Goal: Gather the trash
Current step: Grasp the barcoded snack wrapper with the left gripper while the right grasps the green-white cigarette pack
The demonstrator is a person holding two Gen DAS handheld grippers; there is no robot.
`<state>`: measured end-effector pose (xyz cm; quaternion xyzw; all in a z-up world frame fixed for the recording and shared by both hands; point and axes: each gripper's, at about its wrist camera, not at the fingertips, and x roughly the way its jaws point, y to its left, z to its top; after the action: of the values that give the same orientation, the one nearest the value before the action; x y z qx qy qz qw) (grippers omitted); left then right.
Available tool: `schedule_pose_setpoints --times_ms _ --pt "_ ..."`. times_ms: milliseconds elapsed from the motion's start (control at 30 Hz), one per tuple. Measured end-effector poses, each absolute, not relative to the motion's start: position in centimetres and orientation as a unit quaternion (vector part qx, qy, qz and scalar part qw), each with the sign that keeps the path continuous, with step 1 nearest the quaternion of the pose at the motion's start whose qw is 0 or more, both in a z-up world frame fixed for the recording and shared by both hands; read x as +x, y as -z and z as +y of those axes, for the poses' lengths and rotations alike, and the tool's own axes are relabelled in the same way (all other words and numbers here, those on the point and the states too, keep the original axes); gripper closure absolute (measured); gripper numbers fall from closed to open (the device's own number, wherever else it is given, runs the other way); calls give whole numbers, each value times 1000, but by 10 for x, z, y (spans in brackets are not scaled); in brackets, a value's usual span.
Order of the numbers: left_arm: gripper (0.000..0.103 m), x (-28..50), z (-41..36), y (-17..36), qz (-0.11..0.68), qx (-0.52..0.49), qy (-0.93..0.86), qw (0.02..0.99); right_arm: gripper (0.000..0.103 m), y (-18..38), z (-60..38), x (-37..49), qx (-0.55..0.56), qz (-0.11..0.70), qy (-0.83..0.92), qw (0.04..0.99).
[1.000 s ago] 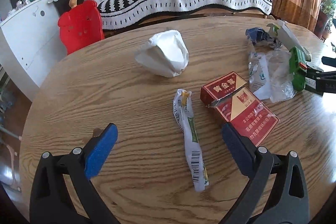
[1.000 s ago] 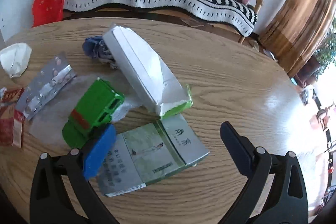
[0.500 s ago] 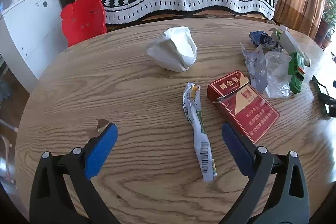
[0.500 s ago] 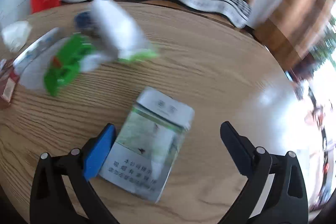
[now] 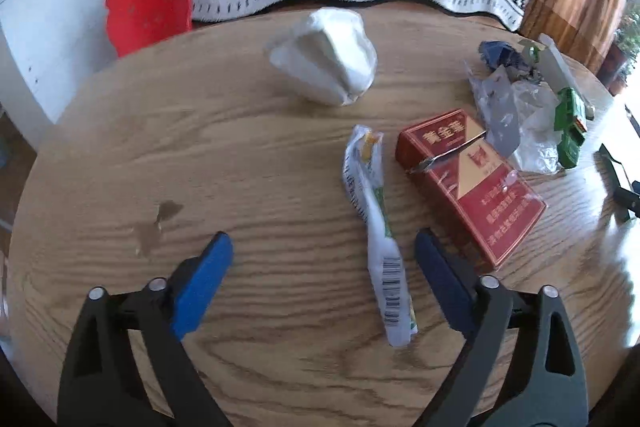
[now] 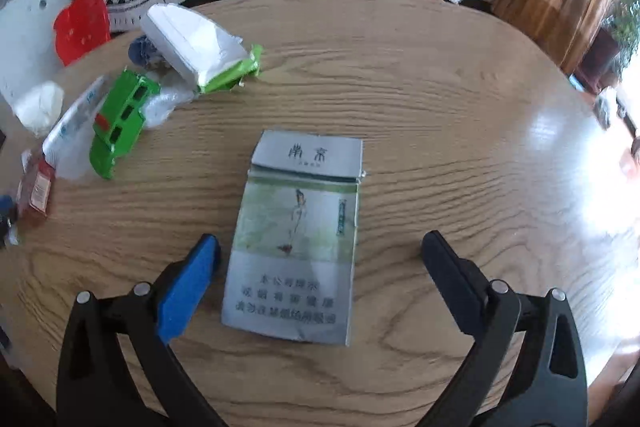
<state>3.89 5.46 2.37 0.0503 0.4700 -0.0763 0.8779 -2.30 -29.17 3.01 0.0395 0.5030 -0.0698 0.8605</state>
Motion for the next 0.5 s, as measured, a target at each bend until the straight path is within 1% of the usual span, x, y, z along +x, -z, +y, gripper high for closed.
schedule_pose_setpoints --times_ms 33,67,100,133,167,267,367,500 --pt "25 39 53 -24 467 52 77 880 5 -31 -292 -25 39 502 67 861" --pt "44 38 51 -26 460 53 81 883 6 -30 -291 -26 36 500 62 863" --pt "59 37 49 -28 454 56 85 885 7 -31 -291 -28 32 499 54 864" --pt "93 37 46 -29 452 60 86 886 21 -32 -290 -32 30 494 47 868" --pt "92 37 45 -29 454 59 86 885 48 -36 -290 -33 27 484 43 873" --pt "93 36 48 -34 456 13 100 884 49 -38 -300 -39 47 470 48 880" --pt "92 34 49 -47 431 3 87 898 49 -40 -306 -42 65 465 48 882" --pt "92 32 48 -46 438 -12 96 894 49 -43 -308 -38 59 465 52 882"
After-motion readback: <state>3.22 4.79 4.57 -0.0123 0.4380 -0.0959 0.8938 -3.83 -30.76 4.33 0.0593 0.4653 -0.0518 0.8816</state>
